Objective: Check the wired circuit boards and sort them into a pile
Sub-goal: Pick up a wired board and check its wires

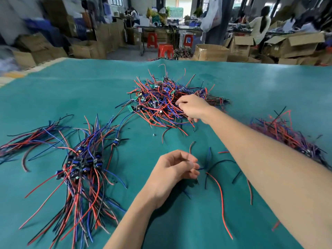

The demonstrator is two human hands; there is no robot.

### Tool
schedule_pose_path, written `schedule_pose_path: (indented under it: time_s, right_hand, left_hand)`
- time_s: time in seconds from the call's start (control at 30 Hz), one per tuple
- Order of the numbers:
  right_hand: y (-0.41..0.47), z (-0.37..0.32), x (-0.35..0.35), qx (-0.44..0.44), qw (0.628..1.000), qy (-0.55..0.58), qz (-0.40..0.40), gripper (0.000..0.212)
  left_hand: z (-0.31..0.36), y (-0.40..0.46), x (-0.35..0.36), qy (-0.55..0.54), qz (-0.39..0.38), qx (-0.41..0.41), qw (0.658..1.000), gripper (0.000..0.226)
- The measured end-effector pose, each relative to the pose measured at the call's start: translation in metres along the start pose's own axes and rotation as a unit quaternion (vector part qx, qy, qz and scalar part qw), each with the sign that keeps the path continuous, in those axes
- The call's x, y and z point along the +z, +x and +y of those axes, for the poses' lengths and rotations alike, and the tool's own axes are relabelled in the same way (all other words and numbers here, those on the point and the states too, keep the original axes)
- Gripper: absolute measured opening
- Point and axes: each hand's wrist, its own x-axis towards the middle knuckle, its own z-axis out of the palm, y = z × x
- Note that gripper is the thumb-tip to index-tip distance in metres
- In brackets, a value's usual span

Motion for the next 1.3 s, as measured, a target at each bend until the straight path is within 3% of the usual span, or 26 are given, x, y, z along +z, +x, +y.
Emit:
schedule_pose_path:
  time_s: [0.13, 0.33, 0.4, 0.5, 0.6, 0.73, 0.8, 0.87, 0.97, 1.13, 1.2, 1.3]
  right_hand:
    - [0.02, 0.005, 0.023, 0.05, 0.997, 0.053, 0.004, 0.035]
    - [-0.013, 0.008, 0.006, 0.032, 0.966, 0.144, 0.211, 0.015]
    - [-0.043, 0.006, -0.009, 0.001, 0.943, 0.231, 0.241, 0.015]
    - [-0.105, 0.005, -0.031, -0.065, 0.893, 0.392, 0.21, 0.014]
    - [-0.162, 0.008, -0.044, -0.078, 0.82, 0.548, 0.144, 0.017]
    - [-0.192, 0.025, -0.037, -0.032, 0.726, 0.685, 0.049, 0.031]
    - [-0.194, 0.031, -0.025, 0.001, 0.665, 0.747, -0.004, 0.029]
    - [-0.192, 0.035, -0.009, 0.026, 0.632, 0.773, -0.043, 0.027]
    - [-0.189, 0.034, 0.014, 0.054, 0.656, 0.75, -0.062, 0.023]
    - [-0.182, 0.029, 0.04, 0.044, 0.776, 0.63, 0.001, 0.018]
    - [-0.182, 0.028, 0.046, 0.055, 0.788, 0.613, 0.014, 0.025]
    - [-0.182, 0.027, 0.049, 0.058, 0.773, 0.631, 0.0, 0.021]
  left_hand:
    - [0.0, 0.001, -0.001, 0.009, 0.0, 0.0, 1.0, 0.01]
    - [0.002, 0.001, -0.001, 0.004, 0.006, -0.001, 1.0, 0.011]
    - [0.003, 0.0, -0.001, -0.003, 0.006, -0.002, 1.0, 0.011]
    - [0.002, 0.0, -0.002, -0.006, 0.006, -0.005, 1.0, 0.011]
    - [0.002, 0.001, -0.002, -0.008, 0.009, -0.006, 1.0, 0.012]
    - [0.002, 0.002, -0.003, -0.034, 0.022, -0.004, 0.999, 0.014]
    - [0.001, 0.003, -0.004, -0.045, 0.026, -0.004, 0.999, 0.015]
    - [0.001, 0.004, -0.005, -0.044, 0.02, -0.001, 0.999, 0.018]
    - [0.002, 0.001, -0.004, -0.023, -0.029, 0.01, 0.999, 0.031]
    - [0.0, -0.001, 0.0, 0.012, -0.045, 0.039, 0.998, 0.033]
    - [-0.002, -0.002, 0.0, 0.031, -0.041, 0.051, 0.997, 0.028]
    - [-0.003, -0.003, -0.001, 0.067, -0.03, 0.063, 0.995, 0.019]
